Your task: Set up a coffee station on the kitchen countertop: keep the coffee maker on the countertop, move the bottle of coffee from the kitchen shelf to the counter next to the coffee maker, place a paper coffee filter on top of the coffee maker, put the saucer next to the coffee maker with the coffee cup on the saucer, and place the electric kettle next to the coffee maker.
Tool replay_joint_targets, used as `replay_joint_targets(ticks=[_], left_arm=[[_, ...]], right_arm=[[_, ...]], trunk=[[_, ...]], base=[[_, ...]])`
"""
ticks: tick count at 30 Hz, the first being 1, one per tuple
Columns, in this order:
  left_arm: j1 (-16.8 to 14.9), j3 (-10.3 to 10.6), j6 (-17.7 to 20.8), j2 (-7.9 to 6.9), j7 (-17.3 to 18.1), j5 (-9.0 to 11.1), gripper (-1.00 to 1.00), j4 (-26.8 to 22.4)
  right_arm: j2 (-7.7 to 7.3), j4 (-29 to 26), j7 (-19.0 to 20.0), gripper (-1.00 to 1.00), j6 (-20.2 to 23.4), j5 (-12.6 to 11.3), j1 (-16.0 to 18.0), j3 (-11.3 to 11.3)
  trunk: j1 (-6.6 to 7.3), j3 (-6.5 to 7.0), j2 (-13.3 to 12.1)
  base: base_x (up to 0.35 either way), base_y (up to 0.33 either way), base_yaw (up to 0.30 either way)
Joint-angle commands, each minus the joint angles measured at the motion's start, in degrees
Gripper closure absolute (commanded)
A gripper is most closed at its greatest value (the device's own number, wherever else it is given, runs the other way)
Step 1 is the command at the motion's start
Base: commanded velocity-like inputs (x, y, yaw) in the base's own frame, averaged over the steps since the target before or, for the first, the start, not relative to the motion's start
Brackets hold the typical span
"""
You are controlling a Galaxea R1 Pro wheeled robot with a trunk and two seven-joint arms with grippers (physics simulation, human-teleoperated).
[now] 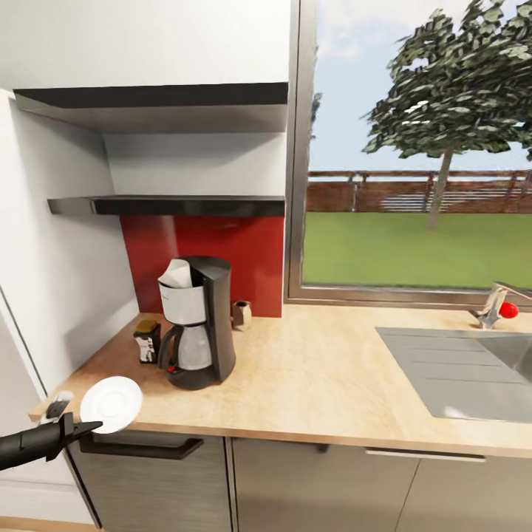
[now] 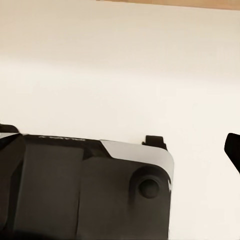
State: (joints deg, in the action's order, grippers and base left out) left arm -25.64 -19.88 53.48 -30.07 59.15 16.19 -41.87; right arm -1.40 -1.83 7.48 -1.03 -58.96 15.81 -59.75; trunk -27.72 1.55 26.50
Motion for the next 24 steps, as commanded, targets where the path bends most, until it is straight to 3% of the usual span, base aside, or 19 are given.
replay_joint_targets(ticks=[1,12,19,24], left_arm=[[-0.02,-0.07,0.15,0.01,0.18,-0.02,1.00,0.04],[-0.02,0.01,0.14,-0.01,0.16,-0.08,1.00,0.04],[-0.02,0.02,0.13,0.01,-0.12,-0.31,1.00,0.07],[-0.02,0.10,0.13,0.37,-3.48,-0.19,1.00,0.11]], right_arm=[[-0.01,0.01,0.22,-1.00,-0.11,-0.60,0.01,-0.46],[0.08,-0.02,0.25,-1.00,-0.18,-0.55,0.01,-0.46],[0.08,-0.02,0.25,-1.00,-0.16,-0.56,0.01,-0.46],[0.08,-0.02,0.25,-1.00,-0.18,-0.55,0.01,-0.46]], trunk=[[-0.04,-0.02,0.03],[-0.04,-0.02,0.03],[-0.04,-0.02,0.03],[-0.04,-0.02,0.03]], base=[[0.227,0.227,0.000],[0.211,0.255,-0.096],[0.035,0.047,-0.004],[0.002,0.002,0.000]])
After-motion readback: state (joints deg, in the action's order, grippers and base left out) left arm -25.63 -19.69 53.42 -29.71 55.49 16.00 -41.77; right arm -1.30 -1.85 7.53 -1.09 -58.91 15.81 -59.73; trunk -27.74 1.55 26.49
